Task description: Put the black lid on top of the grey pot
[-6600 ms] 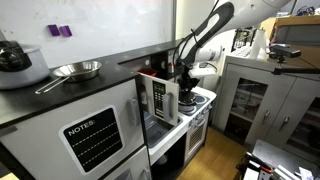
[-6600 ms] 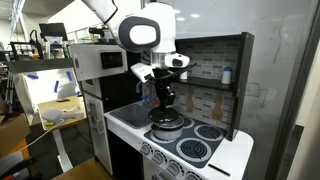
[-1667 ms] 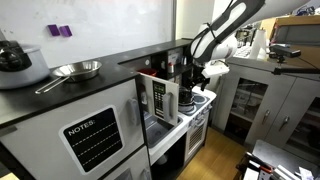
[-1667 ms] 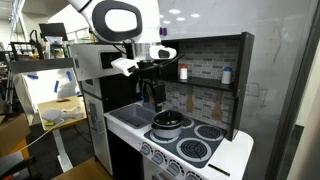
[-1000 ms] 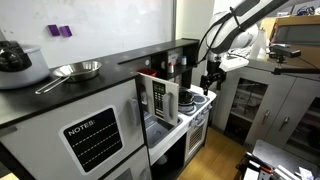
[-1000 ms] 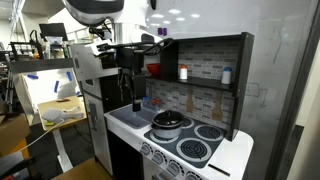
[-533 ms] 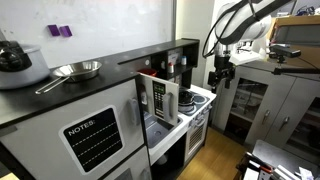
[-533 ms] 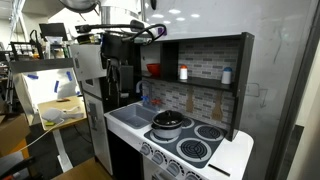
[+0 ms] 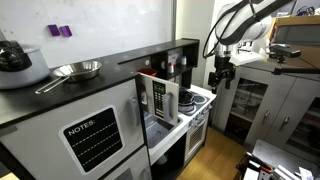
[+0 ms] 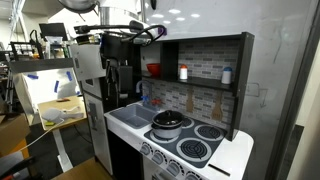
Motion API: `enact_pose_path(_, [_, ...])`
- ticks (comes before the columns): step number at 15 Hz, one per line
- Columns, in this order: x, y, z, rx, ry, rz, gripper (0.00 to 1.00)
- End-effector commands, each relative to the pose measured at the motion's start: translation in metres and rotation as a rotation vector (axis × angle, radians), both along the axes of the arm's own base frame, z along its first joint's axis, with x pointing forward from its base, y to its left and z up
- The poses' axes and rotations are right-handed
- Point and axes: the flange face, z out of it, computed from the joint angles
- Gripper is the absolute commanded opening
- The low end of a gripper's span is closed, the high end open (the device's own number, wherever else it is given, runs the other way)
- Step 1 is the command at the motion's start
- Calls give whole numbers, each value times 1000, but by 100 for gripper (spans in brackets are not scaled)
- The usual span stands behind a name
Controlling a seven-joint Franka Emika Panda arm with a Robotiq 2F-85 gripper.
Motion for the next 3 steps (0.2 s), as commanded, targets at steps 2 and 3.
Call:
enact_pose_path(2, [0,0,1,0,1,0,100])
enact_pose_path(3, [0,0,1,0,1,0,100])
